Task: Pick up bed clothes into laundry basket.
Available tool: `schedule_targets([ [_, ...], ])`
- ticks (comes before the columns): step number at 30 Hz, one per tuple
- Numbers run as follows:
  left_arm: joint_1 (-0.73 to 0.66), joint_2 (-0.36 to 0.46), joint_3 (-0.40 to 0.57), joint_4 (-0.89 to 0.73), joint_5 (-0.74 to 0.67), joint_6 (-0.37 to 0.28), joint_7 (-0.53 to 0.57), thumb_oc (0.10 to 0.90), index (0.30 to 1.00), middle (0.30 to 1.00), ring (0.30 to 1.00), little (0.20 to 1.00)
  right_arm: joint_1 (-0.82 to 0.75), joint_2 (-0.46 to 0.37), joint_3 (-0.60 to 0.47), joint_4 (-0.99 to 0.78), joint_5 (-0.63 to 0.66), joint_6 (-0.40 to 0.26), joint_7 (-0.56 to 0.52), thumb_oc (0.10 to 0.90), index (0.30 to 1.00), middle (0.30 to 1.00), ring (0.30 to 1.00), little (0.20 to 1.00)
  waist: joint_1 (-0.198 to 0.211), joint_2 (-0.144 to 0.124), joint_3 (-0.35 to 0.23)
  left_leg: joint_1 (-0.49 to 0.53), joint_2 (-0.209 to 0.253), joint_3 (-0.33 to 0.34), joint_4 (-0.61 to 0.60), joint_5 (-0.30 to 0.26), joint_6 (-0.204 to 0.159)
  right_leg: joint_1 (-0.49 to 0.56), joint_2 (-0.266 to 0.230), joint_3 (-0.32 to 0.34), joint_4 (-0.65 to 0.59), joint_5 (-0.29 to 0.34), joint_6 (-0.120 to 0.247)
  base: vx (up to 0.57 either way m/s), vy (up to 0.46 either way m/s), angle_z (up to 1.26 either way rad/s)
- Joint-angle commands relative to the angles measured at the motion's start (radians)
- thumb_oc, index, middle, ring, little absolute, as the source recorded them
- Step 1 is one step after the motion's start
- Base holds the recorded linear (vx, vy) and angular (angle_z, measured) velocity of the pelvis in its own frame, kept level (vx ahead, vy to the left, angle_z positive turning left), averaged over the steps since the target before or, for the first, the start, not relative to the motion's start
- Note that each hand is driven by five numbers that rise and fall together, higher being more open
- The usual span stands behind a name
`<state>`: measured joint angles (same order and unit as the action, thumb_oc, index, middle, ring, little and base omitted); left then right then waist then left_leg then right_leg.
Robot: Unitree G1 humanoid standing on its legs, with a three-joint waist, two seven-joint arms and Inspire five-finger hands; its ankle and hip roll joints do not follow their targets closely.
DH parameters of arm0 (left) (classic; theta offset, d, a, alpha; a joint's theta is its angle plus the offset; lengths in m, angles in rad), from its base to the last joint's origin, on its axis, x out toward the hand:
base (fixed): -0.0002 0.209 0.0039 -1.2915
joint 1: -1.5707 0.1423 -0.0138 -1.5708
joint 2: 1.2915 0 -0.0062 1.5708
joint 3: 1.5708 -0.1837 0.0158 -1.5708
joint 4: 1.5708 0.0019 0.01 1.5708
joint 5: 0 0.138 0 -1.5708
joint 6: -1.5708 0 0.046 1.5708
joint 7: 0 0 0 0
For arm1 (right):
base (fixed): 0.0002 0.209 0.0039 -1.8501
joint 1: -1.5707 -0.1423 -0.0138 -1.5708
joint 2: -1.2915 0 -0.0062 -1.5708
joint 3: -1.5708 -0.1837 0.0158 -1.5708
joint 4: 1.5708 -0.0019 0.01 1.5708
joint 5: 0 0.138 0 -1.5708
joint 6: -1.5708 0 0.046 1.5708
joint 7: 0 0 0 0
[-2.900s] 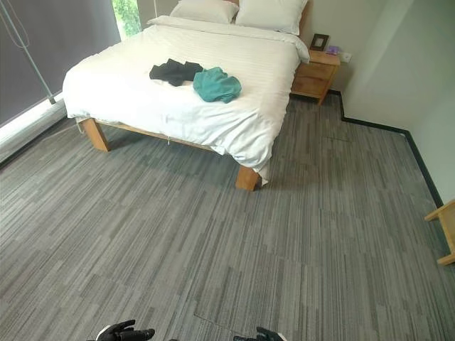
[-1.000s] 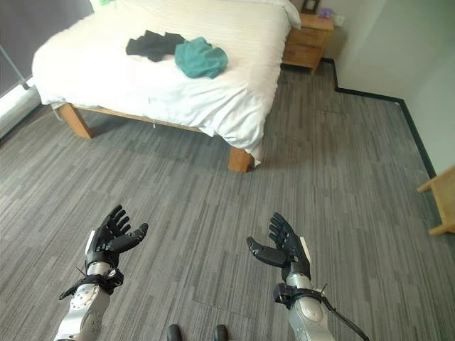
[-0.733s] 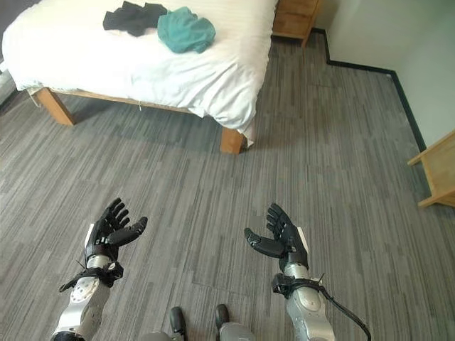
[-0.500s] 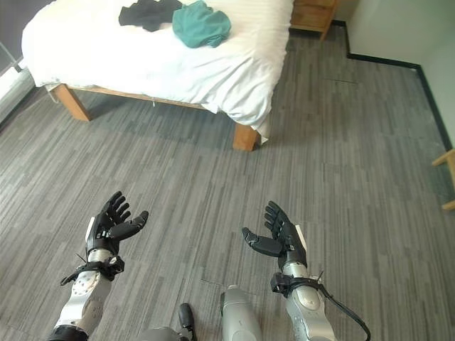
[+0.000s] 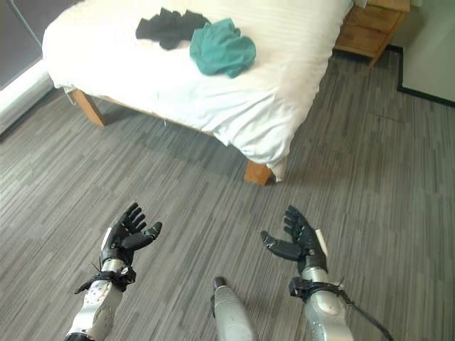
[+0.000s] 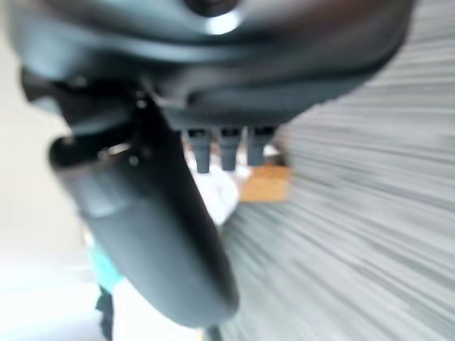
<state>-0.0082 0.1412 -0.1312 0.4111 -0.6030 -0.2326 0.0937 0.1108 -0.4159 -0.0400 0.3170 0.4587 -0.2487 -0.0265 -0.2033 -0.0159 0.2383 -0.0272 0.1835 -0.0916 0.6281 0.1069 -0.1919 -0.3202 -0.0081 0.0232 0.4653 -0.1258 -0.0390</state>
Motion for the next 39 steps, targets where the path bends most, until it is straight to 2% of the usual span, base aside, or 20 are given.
schedule_targets([
  [1,-0.051,0.063,0.031,-0.111,-0.070,-0.083,-0.049,0.800,0.900,0.900,0.900,0.900,-0.004,-0.051,-0.005,-0.146,0.038,-0.078,-0.002,0.800,0.900,0.900,0.900,0.900,0.044,-0.070,-0.038,-0.006,-0.076,0.138,0.178,0.040,0.083,0.094,-0.047,0.168,-0.326,0.255,0.120,0.36,-0.502,0.01],
  [2,-0.047,0.051,0.031,-0.109,-0.079,-0.084,-0.047,0.800,0.900,0.900,0.900,0.900,-0.011,-0.062,-0.007,-0.147,0.035,-0.075,-0.002,0.800,0.900,0.900,0.900,0.900,0.067,-0.069,-0.026,-0.049,-0.135,0.150,0.157,-0.007,0.086,0.132,-0.033,0.170,-0.349,0.253,0.117,0.24,-0.257,-0.31],
  [5,-0.016,0.031,0.029,-0.119,-0.109,-0.093,-0.061,0.800,0.900,0.900,0.900,0.900,-0.006,-0.065,-0.016,-0.142,0.043,-0.071,0.006,0.800,0.900,0.900,0.900,0.900,0.112,-0.076,-0.018,-0.172,-0.208,0.195,0.078,-0.034,0.090,0.221,-0.019,0.203,-0.395,0.251,0.114,0.43,-0.290,-0.38],
  [8,0.009,0.028,0.030,-0.114,-0.111,-0.098,-0.064,0.800,0.900,0.900,0.900,0.900,0.006,-0.052,-0.026,-0.138,0.036,-0.080,0.002,0.800,0.900,0.900,0.900,0.900,0.139,-0.054,-0.019,-0.206,-0.196,0.183,-0.187,-0.027,0.108,0.296,0.012,0.222,-0.416,0.216,0.107,0.44,-0.096,-0.35],
  [9,0.015,0.026,0.028,-0.115,-0.111,-0.098,-0.066,0.800,0.900,0.900,0.900,0.900,0.016,-0.041,-0.029,-0.137,0.032,-0.086,-0.002,0.800,0.900,0.900,0.900,0.900,0.152,-0.029,-0.030,-0.215,-0.175,0.151,-0.401,0.012,0.109,0.325,0.039,0.229,-0.434,0.192,0.100,0.39,-0.015,-0.74],
  [14,0.016,0.021,0.050,-0.108,-0.104,-0.101,-0.056,0.800,0.900,0.900,0.900,0.900,0.042,-0.033,-0.045,-0.163,-0.004,-0.094,-0.005,0.800,0.900,0.900,0.900,0.900,0.154,-0.013,-0.036,-0.201,-0.120,0.178,-0.687,0.093,0.091,0.402,0.060,0.238,-0.418,0.120,0.092,0.37,-0.013,-0.33],
  [18,0.018,0.013,0.076,-0.099,-0.101,-0.112,-0.033,0.800,0.900,0.900,0.900,0.900,0.048,-0.021,-0.057,-0.164,-0.016,-0.091,-0.023,0.800,0.900,0.900,0.900,0.900,0.149,-0.002,-0.062,-0.189,-0.046,0.303,-0.703,0.140,0.072,0.503,0.045,0.280,-0.409,0.040,0.104,0.51,0.056,-0.29],
  [20,0.032,0.015,0.095,-0.112,-0.091,-0.118,-0.027,0.800,0.900,0.900,0.900,0.900,0.046,-0.018,-0.068,-0.184,-0.034,-0.084,-0.023,0.800,0.900,0.900,0.900,0.900,0.150,-0.002,-0.087,-0.155,-0.032,0.392,-0.686,0.155,0.076,0.568,0.000,0.293,-0.411,-0.007,0.128,0.60,0.132,-0.42],
  [22,0.044,0.017,0.105,-0.114,-0.083,-0.121,-0.029,0.800,0.900,0.900,0.900,0.900,0.038,-0.020,-0.068,-0.194,-0.051,-0.085,-0.017,0.800,0.900,0.900,0.900,0.900,0.163,-0.007,-0.105,-0.167,-0.037,0.405,-0.638,0.144,0.086,0.585,-0.042,0.301,-0.377,0.011,0.152,0.61,0.115,-0.81],
  [23,0.042,0.028,0.102,-0.120,-0.057,-0.114,-0.010,0.800,0.900,0.900,0.900,0.900,0.034,-0.021,-0.074,-0.206,-0.086,-0.080,-0.024,0.800,0.900,0.900,0.900,0.900,0.173,-0.040,-0.140,-0.131,-0.081,0.437,-0.592,0.066,0.109,0.547,-0.139,0.278,-0.198,0.151,0.217,0.54,0.085,-1.08],
  [24,0.042,0.029,0.102,-0.121,-0.056,-0.113,-0.009,0.800,0.900,0.900,0.900,0.900,0.035,-0.019,-0.075,-0.208,-0.087,-0.078,-0.024,0.800,0.900,0.900,0.900,0.900,0.176,-0.041,-0.142,-0.134,-0.080,0.440,-0.589,0.063,0.109,0.542,-0.139,0.281,-0.194,0.150,0.216,0.69,0.093,-0.98],
  [26,0.020,0.049,0.084,-0.132,-0.048,-0.110,-0.013,0.800,0.900,0.900,0.900,0.900,0.026,-0.017,-0.067,-0.219,-0.093,-0.081,-0.010,0.800,0.900,0.900,0.900,0.900,0.169,-0.035,-0.124,-0.079,-0.098,0.442,-0.591,0.024,0.135,0.454,-0.110,0.276,0.018,0.309,0.245,0.33,0.043,-0.13],
  [28,-0.015,0.077,0.077,-0.130,-0.020,-0.110,-0.018,0.800,0.900,0.900,0.900,0.900,0.018,-0.019,-0.055,-0.236,-0.107,-0.083,0.002,0.800,0.900,0.900,0.900,0.900,0.135,-0.005,-0.091,-0.025,-0.087,0.420,-0.615,0.019,0.153,0.331,-0.020,0.300,0.150,0.329,0.244,0.42,0.089,0.51],
  [29,-0.047,0.096,0.070,-0.118,-0.006,-0.111,-0.014,0.800,0.900,0.900,0.900,0.900,0.017,-0.015,-0.037,-0.254,-0.087,-0.085,0.014,0.800,0.900,0.900,0.900,0.900,0.111,0.021,-0.071,0.022,-0.091,0.386,-0.646,0.011,0.158,0.216,-0.012,0.263,0.164,0.279,0.224,0.40,0.081,0.56],
  [31,-0.058,0.105,0.060,-0.125,0.003,-0.107,-0.024,0.800,0.900,0.900,0.900,0.900,0.027,-0.013,-0.029,-0.257,-0.073,-0.081,0.032,0.800,0.900,0.900,0.900,0.900,0.095,0.022,-0.066,0.049,-0.108,0.351,-0.666,0.006,0.156,0.196,-0.012,0.261,0.087,0.237,0.206,0.44,0.031,0.92],
  [32,-0.059,0.109,0.050,-0.126,0.018,-0.105,-0.051,0.800,0.900,0.900,0.900,0.900,0.049,-0.018,-0.037,-0.254,-0.059,-0.078,0.057,0.800,0.900,0.900,0.900,0.900,0.073,0.018,-0.070,0.071,-0.127,0.312,-0.690,-0.013,0.154,0.182,0.028,0.285,-0.080,0.127,0.183,0.45,0.008,0.85],
  [33,-0.058,0.109,0.049,-0.127,0.018,-0.105,-0.051,0.800,0.900,0.900,0.900,0.900,0.051,-0.018,-0.038,-0.254,-0.059,-0.078,0.057,0.800,0.900,0.900,0.900,0.900,0.070,0.018,-0.069,0.074,-0.129,0.308,-0.691,-0.014,0.155,0.188,0.025,0.281,-0.086,0.126,0.184,0.35,-0.011,1.04],
  [34,-0.051,0.102,0.042,-0.120,0.007,-0.105,-0.067,0.800,0.900,0.900,0.900,0.900,0.072,-0.015,-0.043,-0.249,-0.034,-0.083,0.069,0.800,0.900,0.900,0.900,0.900,0.048,0.008,-0.074,0.090,-0.147,0.282,-0.703,-0.037,0.160,0.176,0.069,0.338,-0.235,0.114,0.178,0.20,-0.023,0.94],
  [36,-0.034,0.091,0.048,-0.110,0.011,-0.105,-0.076,0.800,0.900,0.900,0.900,0.900,0.087,-0.017,-0.053,-0.269,-0.025,-0.086,0.083,0.800,0.900,0.900,0.900,0.900,0.047,-0.014,-0.070,0.112,-0.161,0.265,-0.705,-0.059,0.161,0.179,0.063,0.299,-0.347,0.151,0.175,0.22,-0.090,1.25],
  [39,0.013,0.077,0.046,-0.105,0.031,-0.094,-0.088,0.800,0.900,0.900,0.900,0.900,0.109,-0.027,-0.064,-0.296,-0.028,-0.081,0.104,0.800,0.900,0.900,0.900,0.900,0.049,-0.034,-0.070,0.118,-0.164,0.232,-0.656,-0.096,0.157,0.201,0.049,0.268,-0.354,0.181,0.181,0.15,-0.144,0.50],
])
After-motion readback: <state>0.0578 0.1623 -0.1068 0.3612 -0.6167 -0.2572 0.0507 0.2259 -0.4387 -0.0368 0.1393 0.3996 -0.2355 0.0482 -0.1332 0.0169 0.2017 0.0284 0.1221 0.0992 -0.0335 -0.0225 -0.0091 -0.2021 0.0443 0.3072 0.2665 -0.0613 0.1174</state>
